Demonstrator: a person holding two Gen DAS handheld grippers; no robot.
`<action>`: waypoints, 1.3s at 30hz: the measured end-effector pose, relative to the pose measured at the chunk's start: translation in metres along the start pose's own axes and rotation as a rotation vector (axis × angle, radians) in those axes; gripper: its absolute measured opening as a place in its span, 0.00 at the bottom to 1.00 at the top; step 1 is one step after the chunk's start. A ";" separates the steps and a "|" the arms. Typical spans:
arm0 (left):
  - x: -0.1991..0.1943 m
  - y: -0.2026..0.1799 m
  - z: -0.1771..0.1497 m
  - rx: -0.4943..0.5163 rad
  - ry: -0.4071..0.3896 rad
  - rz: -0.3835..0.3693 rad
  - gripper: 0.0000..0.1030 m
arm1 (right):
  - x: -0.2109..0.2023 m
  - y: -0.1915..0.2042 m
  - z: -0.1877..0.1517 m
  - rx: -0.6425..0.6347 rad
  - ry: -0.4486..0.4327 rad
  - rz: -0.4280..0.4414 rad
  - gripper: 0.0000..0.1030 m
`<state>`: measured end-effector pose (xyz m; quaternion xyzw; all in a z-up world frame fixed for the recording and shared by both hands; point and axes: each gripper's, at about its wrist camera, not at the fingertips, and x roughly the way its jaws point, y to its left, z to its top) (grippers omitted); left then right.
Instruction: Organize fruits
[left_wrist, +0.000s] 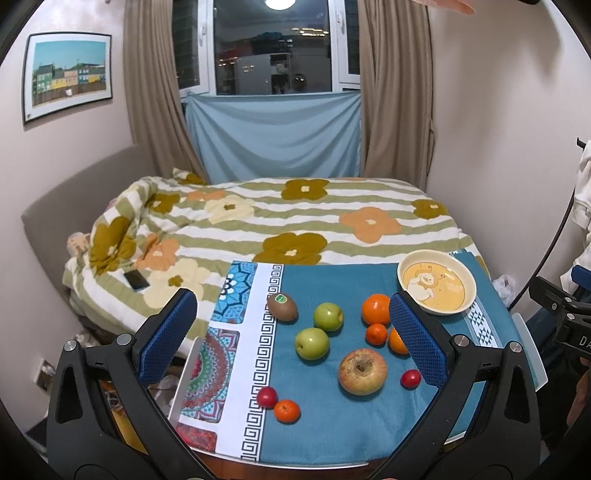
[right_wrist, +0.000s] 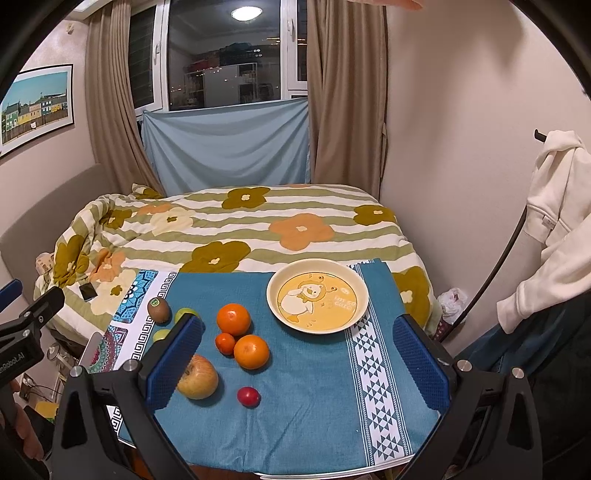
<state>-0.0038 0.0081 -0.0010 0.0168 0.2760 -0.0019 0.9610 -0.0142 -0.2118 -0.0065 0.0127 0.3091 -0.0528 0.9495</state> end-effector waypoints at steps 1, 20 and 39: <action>0.000 0.000 0.000 0.000 -0.001 0.000 1.00 | 0.000 0.000 0.000 0.000 -0.001 -0.001 1.00; 0.004 0.003 0.003 -0.008 0.002 0.005 1.00 | 0.001 0.000 0.000 0.002 0.001 0.001 1.00; 0.005 0.003 0.003 -0.007 0.006 -0.002 1.00 | 0.002 0.000 0.000 0.006 0.004 0.004 1.00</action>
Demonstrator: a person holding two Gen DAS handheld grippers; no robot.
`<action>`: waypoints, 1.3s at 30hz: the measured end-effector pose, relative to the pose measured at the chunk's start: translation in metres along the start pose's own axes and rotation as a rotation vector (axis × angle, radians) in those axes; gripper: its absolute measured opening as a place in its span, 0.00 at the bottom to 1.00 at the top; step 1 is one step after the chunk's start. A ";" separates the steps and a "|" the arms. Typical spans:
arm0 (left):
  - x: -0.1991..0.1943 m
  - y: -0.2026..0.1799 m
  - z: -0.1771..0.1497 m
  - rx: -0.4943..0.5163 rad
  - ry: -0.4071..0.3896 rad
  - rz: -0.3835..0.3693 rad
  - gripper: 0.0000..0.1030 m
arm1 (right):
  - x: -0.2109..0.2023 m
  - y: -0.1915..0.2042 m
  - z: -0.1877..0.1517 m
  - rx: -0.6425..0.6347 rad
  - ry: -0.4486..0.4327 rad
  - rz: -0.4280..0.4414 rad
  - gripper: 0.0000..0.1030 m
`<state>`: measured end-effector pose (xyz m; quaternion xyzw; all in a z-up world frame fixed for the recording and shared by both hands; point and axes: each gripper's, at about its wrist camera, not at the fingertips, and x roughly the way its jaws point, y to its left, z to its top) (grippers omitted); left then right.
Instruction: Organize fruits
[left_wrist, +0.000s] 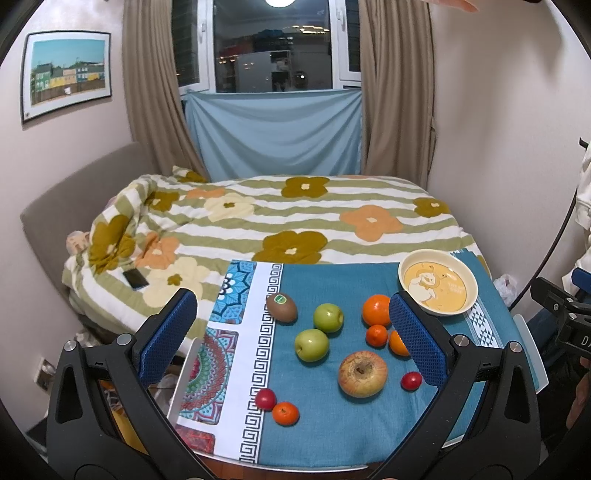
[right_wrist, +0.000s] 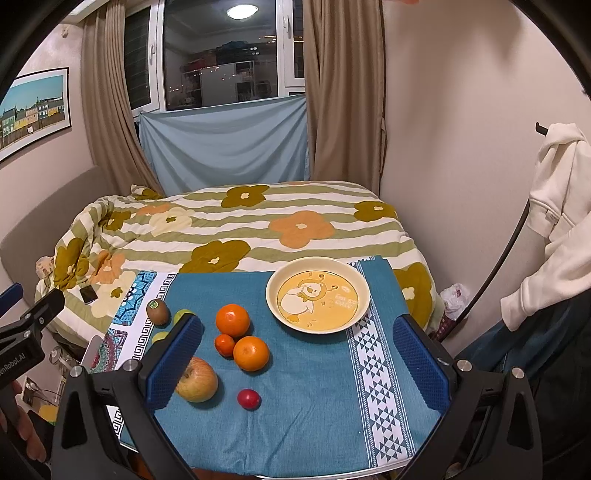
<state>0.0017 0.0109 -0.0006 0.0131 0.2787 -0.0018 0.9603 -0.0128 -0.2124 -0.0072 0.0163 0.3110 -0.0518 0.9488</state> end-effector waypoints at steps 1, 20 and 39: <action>0.000 0.000 0.000 0.001 0.001 -0.003 1.00 | -0.001 0.001 0.000 -0.001 -0.001 0.000 1.00; 0.031 0.030 -0.037 0.015 0.164 0.021 1.00 | 0.027 0.032 -0.021 -0.053 0.126 0.053 1.00; 0.095 0.004 -0.140 -0.157 0.374 0.198 0.97 | 0.134 0.047 -0.076 -0.470 0.264 0.525 1.00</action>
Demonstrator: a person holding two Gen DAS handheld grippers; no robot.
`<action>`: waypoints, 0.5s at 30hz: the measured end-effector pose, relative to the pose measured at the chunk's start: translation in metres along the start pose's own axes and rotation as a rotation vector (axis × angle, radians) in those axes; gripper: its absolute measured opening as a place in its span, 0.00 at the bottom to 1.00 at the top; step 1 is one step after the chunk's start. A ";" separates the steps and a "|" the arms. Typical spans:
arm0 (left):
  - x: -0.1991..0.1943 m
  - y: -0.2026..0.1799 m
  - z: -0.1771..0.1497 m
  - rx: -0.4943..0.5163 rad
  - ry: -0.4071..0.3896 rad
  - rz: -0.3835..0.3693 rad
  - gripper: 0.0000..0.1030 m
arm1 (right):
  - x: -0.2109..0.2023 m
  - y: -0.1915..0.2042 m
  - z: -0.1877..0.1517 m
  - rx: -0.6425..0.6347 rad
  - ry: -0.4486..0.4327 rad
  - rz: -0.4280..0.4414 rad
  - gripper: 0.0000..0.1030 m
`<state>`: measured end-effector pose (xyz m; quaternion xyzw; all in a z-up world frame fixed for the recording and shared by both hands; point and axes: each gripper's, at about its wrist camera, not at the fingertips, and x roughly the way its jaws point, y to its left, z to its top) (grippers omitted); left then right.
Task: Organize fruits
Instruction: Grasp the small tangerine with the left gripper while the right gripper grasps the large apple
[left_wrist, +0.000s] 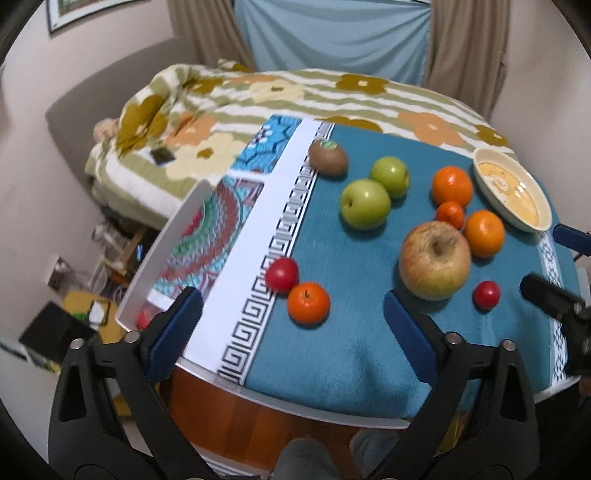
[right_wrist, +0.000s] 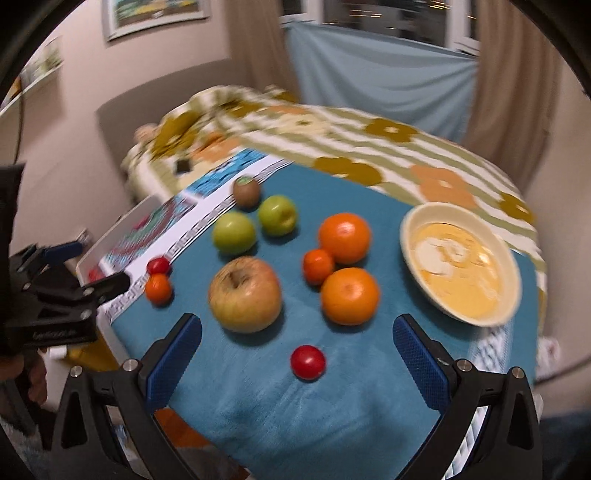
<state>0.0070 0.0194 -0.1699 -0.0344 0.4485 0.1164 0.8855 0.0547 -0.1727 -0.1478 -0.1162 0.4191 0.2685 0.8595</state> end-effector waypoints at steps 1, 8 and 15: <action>0.003 -0.001 -0.001 -0.006 0.005 0.007 0.96 | 0.006 0.001 -0.002 -0.028 0.003 0.018 1.00; 0.032 -0.008 -0.015 -0.059 0.035 0.035 0.81 | 0.039 0.010 -0.007 -0.205 0.008 0.131 0.99; 0.051 -0.013 -0.017 -0.082 0.058 0.044 0.67 | 0.066 0.015 -0.007 -0.323 0.010 0.192 0.91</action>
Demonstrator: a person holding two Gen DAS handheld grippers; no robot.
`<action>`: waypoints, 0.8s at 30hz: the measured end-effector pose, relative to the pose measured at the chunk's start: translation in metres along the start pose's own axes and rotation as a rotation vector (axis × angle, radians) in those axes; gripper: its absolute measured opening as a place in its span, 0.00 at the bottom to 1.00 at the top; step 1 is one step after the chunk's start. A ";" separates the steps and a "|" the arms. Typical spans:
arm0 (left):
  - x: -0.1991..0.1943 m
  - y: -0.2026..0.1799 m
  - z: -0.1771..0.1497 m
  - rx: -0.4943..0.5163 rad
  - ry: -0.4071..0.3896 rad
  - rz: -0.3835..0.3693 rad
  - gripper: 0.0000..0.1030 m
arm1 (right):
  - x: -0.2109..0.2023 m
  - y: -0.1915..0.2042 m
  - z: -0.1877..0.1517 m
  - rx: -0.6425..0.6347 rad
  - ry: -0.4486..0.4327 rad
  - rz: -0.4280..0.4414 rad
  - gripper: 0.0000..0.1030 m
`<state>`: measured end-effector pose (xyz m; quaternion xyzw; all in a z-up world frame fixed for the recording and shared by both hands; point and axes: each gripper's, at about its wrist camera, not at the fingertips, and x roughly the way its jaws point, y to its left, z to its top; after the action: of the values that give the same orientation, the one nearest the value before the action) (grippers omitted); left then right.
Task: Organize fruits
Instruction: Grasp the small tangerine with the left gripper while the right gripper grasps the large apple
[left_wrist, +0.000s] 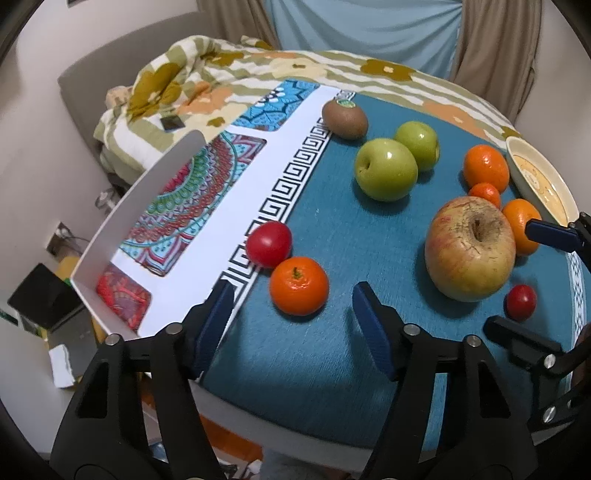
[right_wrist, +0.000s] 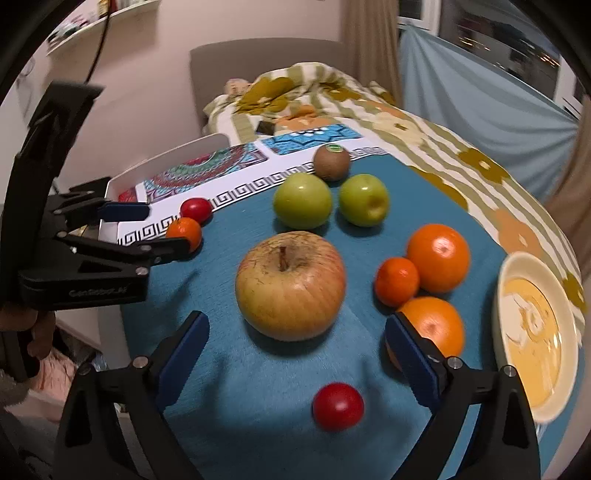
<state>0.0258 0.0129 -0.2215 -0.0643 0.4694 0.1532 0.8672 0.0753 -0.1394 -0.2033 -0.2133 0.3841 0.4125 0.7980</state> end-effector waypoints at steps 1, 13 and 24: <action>0.002 -0.002 0.000 0.003 0.003 -0.002 0.66 | 0.002 0.000 0.000 -0.005 0.001 0.006 0.90; 0.023 -0.004 0.003 -0.007 0.049 0.023 0.41 | 0.019 -0.002 0.005 -0.016 0.001 0.053 0.88; 0.021 -0.003 -0.001 0.003 0.050 0.022 0.41 | 0.031 -0.004 0.008 -0.016 0.034 0.062 0.73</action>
<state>0.0370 0.0141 -0.2391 -0.0619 0.4920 0.1605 0.8535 0.0939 -0.1212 -0.2229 -0.2146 0.4005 0.4367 0.7764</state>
